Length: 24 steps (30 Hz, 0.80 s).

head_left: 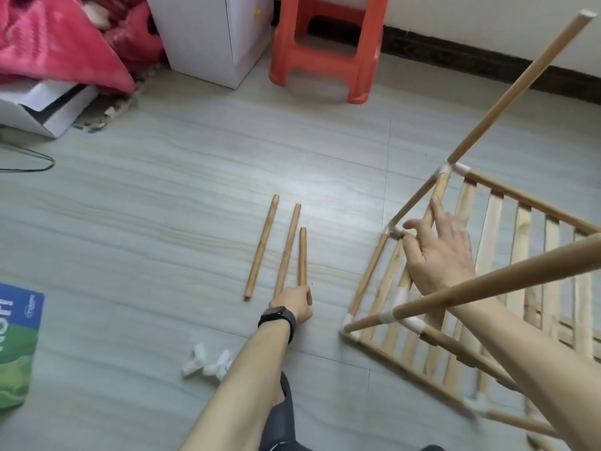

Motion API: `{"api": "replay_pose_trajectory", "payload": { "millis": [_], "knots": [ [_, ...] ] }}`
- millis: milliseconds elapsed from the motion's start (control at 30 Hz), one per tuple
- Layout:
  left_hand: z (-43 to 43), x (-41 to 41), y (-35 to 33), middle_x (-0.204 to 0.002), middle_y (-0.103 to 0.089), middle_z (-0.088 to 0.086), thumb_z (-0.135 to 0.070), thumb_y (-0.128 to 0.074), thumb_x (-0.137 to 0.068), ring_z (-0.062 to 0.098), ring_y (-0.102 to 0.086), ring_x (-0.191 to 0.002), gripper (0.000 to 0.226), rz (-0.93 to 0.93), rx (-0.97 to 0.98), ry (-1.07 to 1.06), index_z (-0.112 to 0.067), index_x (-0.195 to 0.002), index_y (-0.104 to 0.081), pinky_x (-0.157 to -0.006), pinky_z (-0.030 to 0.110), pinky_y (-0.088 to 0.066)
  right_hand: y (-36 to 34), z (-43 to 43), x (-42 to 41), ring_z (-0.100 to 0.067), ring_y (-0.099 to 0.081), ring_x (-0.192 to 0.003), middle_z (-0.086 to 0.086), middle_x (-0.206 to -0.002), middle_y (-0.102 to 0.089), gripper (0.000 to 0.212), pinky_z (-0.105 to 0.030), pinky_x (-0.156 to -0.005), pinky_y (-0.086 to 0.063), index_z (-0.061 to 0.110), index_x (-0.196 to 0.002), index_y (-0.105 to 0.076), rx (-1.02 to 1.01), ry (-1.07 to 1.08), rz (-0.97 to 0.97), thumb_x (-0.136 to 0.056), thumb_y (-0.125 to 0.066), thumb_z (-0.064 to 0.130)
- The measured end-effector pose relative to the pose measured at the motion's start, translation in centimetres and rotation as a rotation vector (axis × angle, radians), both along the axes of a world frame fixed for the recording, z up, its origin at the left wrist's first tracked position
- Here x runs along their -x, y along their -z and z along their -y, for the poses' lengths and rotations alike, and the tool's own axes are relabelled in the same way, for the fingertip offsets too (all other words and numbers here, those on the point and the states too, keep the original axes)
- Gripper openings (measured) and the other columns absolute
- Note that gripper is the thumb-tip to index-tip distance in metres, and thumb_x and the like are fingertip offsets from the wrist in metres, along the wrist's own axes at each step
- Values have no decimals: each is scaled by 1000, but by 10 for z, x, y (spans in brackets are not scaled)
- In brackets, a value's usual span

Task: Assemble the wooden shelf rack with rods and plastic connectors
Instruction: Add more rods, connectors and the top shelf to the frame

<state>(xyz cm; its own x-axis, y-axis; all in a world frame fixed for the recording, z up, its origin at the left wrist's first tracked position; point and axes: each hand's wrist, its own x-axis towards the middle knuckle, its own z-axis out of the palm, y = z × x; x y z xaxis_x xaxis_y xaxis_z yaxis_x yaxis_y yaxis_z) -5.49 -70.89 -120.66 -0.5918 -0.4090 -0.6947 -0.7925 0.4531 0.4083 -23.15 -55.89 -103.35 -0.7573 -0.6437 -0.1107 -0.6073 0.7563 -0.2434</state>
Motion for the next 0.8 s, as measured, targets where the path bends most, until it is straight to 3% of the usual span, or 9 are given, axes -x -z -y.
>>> {"api": "replay_pose_trajectory", "payload": {
  "millis": [100, 167, 267, 367, 433, 500, 567, 667, 800],
  "knots": [
    [13, 6, -34, -75, -67, 3, -7, -51, -91, 14, -64, -65, 11, -197, -295, -293, -16, -95, -56, -58, 22, -48, -1, 0, 1, -29, 1, -157, 0, -171, 3, 41, -56, -125, -4, 33, -140, -48, -48, -7, -13, -105, -29, 44],
    [24, 9, -70, -69, -64, 6, -1, -51, -91, 16, -65, -58, 13, -298, -479, -452, -13, -95, -55, -56, 25, -50, 1, -1, 0, -30, 0, -157, 0, -171, 3, 43, -59, -124, -5, 34, -140, -47, -40, 1, -8, -105, -27, 46],
    [42, 9, -127, -81, -71, 10, 0, -64, -88, 23, -72, -72, 25, -436, -620, -485, -12, -108, -53, -64, 28, -56, 6, -3, -8, -28, 3, -157, -2, -171, 3, 47, -58, -124, -10, 36, -137, -47, -22, 32, 32, -100, -21, 50],
    [53, 7, -188, -94, -74, 13, -4, -73, -88, 24, -74, -83, 43, -568, -690, -445, -13, -125, -55, -72, 28, -57, 4, -5, -20, -25, 2, -157, -8, -171, 0, 65, -52, -122, -27, 32, -129, -48, -88, -6, 68, -86, -6, 58],
    [53, 6, -230, -100, -74, 12, -8, -74, -89, 23, -74, -90, 38, -648, -728, -391, -9, -126, -63, -75, 26, -57, 2, -10, -27, -25, -6, -157, -8, -171, 4, 67, -50, -119, -33, 32, -128, -48, -149, -31, 77, -86, -3, 59],
    [48, 5, -266, -105, -75, 10, -11, -73, -90, 23, -74, -96, 31, -721, -776, -352, -9, -121, -69, -76, 25, -58, -6, -13, -33, -27, -19, -153, -8, -170, 0, 56, -49, -114, -39, 32, -134, -48, -218, -65, 77, -96, -16, 58],
    [39, 5, -298, -111, -75, 9, -12, -72, -91, 24, -74, -99, 35, -759, -809, -318, -10, -126, -66, -75, 25, -57, -26, -15, -33, -27, -37, -144, -7, -164, -25, 49, -45, -106, -47, 26, -141, -47, -233, -116, 99, -101, -36, 50],
    [21, 8, -336, -116, -74, 6, -12, -71, -91, 22, -72, -102, 40, -778, -798, -212, -15, -131, -65, -79, 29, -56, -85, -24, -25, -28, -57, -124, -8, -149, -49, 61, -43, -98, -51, 20, -153, -33, -59, -77, 158, -97, -50, 41],
    [-1, 16, -372, -117, -73, 5, -9, -68, -93, 18, -70, -101, 40, -750, -773, -62, -20, -132, -67, -85, 31, -56, -174, -51, -23, -24, -61, -119, -3, -139, -57, 57, -50, -97, -52, 22, -149, -36, 324, -73, -52, -97, -54, 36]
  ]
}}
